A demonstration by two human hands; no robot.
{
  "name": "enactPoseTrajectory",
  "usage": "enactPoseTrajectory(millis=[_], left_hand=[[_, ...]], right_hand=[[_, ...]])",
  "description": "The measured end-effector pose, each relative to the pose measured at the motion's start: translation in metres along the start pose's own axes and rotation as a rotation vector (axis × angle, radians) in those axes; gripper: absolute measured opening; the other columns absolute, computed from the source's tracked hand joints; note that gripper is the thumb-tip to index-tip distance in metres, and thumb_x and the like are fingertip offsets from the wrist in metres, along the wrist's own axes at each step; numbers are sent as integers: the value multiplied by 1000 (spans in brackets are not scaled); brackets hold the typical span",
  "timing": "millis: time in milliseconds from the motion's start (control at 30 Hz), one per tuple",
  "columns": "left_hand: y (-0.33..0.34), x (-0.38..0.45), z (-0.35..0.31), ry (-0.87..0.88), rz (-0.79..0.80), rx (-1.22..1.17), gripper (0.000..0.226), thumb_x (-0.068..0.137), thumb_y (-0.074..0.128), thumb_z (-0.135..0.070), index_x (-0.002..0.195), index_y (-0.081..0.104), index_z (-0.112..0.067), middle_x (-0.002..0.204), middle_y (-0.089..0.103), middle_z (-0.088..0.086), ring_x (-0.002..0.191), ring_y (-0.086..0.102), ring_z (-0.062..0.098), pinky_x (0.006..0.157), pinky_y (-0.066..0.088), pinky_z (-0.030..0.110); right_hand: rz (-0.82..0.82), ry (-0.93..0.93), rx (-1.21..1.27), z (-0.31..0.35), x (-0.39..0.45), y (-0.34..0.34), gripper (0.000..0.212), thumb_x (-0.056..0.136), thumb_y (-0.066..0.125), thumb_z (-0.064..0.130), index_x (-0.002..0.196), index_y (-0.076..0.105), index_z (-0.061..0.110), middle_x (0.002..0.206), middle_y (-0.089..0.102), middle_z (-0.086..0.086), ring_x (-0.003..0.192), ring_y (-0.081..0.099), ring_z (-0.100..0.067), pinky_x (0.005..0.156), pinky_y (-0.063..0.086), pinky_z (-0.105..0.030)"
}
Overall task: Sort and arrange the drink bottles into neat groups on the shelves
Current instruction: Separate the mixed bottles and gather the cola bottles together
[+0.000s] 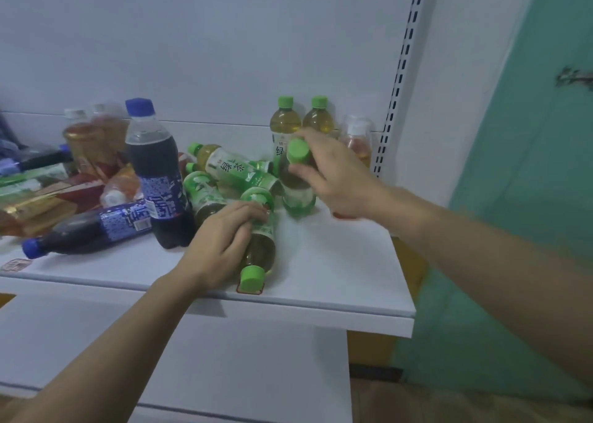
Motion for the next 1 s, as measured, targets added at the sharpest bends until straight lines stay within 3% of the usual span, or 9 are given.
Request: enactPoseTrajectory(millis=[233, 333, 433, 500, 567, 667, 833, 933, 1000], left_hand=[[2, -2, 10, 10, -88, 8, 35, 98, 38, -16, 110, 70, -11, 122, 69, 0, 118, 62, 14, 104, 46, 33], [1, -6, 13, -5, -119, 23, 35, 100, 36, -20, 119, 64, -13, 125, 61, -1, 114, 58, 14, 98, 46, 32], [-4, -8, 18, -54, -170, 62, 33, 99, 38, -22, 119, 63, -12, 123, 55, 0, 110, 54, 14, 92, 46, 31], [-5, -9, 17, -76, -183, 90, 34, 99, 39, -24, 115, 65, -10, 119, 56, 2, 108, 54, 17, 91, 46, 36], [-9, -10, 17, -103, -204, 131, 33, 98, 39, -25, 109, 66, -10, 116, 58, 3, 107, 54, 21, 90, 44, 40], [-12, -13, 19, -144, -223, 175, 32, 96, 40, -26, 104, 67, -13, 115, 60, 3, 109, 55, 23, 91, 40, 44], [-15, -17, 22, -155, -260, 121, 23, 96, 47, -17, 104, 67, -9, 114, 60, 6, 108, 56, 26, 91, 46, 49], [-16, -19, 22, -117, -272, 58, 26, 86, 55, 8, 106, 65, -3, 116, 59, 10, 105, 57, 28, 91, 50, 46], [-16, -20, 25, -131, -260, 69, 34, 78, 66, 11, 108, 65, -3, 118, 58, 9, 106, 57, 26, 92, 49, 38]], right_hand=[[60, 304, -65, -48, 70, 0, 34, 107, 47, 30, 137, 39, 16, 106, 57, 0, 98, 61, -22, 84, 53, -41], [91, 360, -63, -58, 79, 4, 38, 105, 49, 29, 140, 39, 18, 95, 53, 8, 87, 60, -13, 66, 44, -28], [126, 406, -79, -58, 79, 4, 41, 104, 52, 29, 142, 38, 19, 100, 55, 3, 80, 55, -9, 57, 38, -22], [76, 389, -74, -50, 76, -4, 45, 102, 56, 27, 143, 37, 20, 113, 55, -3, 93, 58, -17, 69, 45, -22], [-75, 272, -151, -29, 66, -18, 45, 99, 57, 22, 141, 41, 21, 127, 54, -7, 113, 54, -22, 93, 49, -33], [-216, -4, -193, 20, 28, -14, 35, 89, 58, 13, 123, 55, 16, 118, 57, -5, 109, 52, -22, 95, 47, -41], [206, -122, -85, 51, -43, 74, 46, 78, 65, 3, 122, 59, 17, 128, 53, -5, 121, 50, -23, 100, 48, -44], [285, -160, -7, 60, -65, 96, 56, 76, 75, 15, 129, 56, 19, 140, 49, -3, 133, 44, -21, 108, 43, -43], [306, -182, 13, 63, -71, 102, 62, 79, 81, 33, 133, 55, 23, 148, 44, -2, 140, 38, -21, 114, 38, -42]])
Point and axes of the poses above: each hand's wrist, its own x-axis towards the middle knuckle, its own y-axis out of the palm, z = x × y, the point moved 10 cm from there along x, towards the middle knuckle
